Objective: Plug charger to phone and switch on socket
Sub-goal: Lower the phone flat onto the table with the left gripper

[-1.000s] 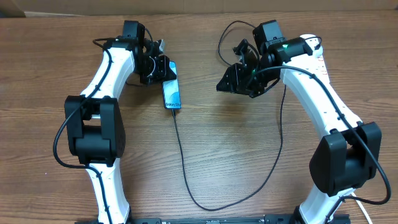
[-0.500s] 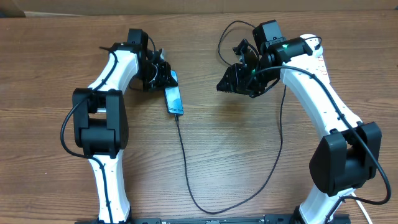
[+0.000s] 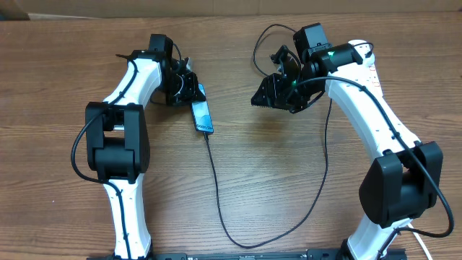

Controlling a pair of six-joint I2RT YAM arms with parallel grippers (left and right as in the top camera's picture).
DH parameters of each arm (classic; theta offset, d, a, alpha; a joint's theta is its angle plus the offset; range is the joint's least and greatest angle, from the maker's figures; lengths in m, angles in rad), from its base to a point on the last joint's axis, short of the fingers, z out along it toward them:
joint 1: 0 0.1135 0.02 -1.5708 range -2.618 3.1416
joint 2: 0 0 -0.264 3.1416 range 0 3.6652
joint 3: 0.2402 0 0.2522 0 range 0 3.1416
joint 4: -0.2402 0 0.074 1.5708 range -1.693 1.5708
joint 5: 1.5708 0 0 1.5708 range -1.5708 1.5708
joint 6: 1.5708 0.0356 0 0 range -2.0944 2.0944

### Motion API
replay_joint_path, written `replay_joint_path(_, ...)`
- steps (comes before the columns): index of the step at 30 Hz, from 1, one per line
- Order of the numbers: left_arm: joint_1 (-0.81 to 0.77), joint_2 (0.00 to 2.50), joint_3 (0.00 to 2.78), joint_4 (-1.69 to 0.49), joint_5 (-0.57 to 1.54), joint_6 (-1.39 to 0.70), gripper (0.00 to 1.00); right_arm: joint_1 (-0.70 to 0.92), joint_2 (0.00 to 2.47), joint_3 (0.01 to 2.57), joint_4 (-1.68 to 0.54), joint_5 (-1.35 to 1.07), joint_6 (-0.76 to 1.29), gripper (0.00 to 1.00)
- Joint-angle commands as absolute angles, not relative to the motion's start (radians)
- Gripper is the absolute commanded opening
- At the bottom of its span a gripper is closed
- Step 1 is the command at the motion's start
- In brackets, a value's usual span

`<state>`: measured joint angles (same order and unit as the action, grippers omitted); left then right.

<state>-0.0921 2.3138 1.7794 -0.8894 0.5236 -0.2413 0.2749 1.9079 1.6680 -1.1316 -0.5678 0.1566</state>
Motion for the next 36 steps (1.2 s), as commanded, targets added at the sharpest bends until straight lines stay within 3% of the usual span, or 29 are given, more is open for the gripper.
replay_joint_path(1, -0.099, 2.325, 1.802, -0.884, 0.460, -0.214, 0.12, 0.276, 1.871, 1.695, -1.128, -0.558, 0.148, 0.54)
replay_joint_path(11, -0.099, 2.325, 1.802, -0.897, 0.460, -0.213, 0.27, 0.276, 1.871, 1.695, -1.129, -0.558, 0.148, 0.54)
replay_joint_path(25, -0.099, 2.325, 1.802, -0.923, 0.459, -0.213, 0.40, 0.276, 1.871, 1.695, -1.133, -0.558, 0.148, 0.53)
replay_joint_path(36, -0.099, 2.325, 1.802, -0.942, 0.410, -0.214, 0.41, 0.276, 1.871, 1.695, -1.136, -0.558, 0.148, 0.54)
